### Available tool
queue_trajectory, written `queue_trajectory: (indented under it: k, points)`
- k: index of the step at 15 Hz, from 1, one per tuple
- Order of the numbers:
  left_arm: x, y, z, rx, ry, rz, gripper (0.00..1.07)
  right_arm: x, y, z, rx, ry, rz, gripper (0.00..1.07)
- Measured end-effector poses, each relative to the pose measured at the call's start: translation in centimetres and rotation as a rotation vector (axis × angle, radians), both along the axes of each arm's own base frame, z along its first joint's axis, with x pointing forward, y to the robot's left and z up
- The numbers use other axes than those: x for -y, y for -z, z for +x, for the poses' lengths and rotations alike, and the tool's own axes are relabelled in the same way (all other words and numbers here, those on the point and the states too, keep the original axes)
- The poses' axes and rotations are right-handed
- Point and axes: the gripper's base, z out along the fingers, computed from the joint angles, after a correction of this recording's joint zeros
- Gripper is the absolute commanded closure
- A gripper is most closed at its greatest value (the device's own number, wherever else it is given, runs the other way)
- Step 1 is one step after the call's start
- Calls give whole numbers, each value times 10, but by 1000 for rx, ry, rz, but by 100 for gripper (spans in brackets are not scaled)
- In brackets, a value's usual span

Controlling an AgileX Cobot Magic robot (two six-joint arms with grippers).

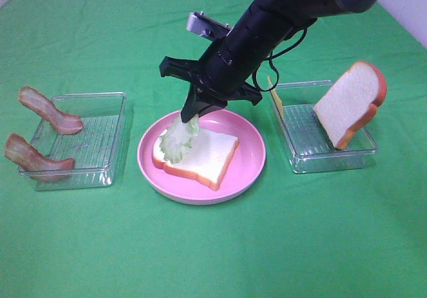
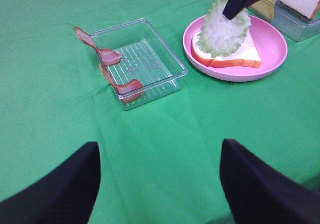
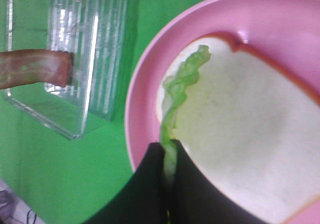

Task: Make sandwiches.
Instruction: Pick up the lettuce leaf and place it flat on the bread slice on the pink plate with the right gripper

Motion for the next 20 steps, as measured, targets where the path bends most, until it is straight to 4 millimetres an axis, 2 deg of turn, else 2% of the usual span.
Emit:
queue_trajectory:
  k: [4, 6, 7, 8, 15, 17, 18, 19, 20]
  points:
    - [0, 0, 0, 0, 0, 0, 41, -17, -10, -7, -3, -66, 173, 107]
    - [0, 0, 0, 0, 0, 0, 41, -21, 0, -7, -26, -65, 187, 107]
    - [0, 0, 0, 0, 0, 0, 41, -20, 17, -5, -51, -69, 155, 107]
    - [0, 0, 0, 0, 0, 0, 41, -18, 21, -5, -56, -68, 123, 107]
    - [0, 0, 0, 0, 0, 0, 41, 4, 36, -1, -29, -19, -169, 107]
    - [0, 0, 0, 0, 0, 0, 41, 5, 37, 0, -28, -7, -186, 96]
    - [0, 0, 0, 0, 0, 0, 41, 5, 37, 0, -24, -7, -187, 82]
    - [0, 0, 0, 0, 0, 0, 41, 5, 37, 4, 13, 8, -183, 56]
    - [0, 0, 0, 0, 0, 0, 41, 5, 35, 6, 41, 17, -180, 50]
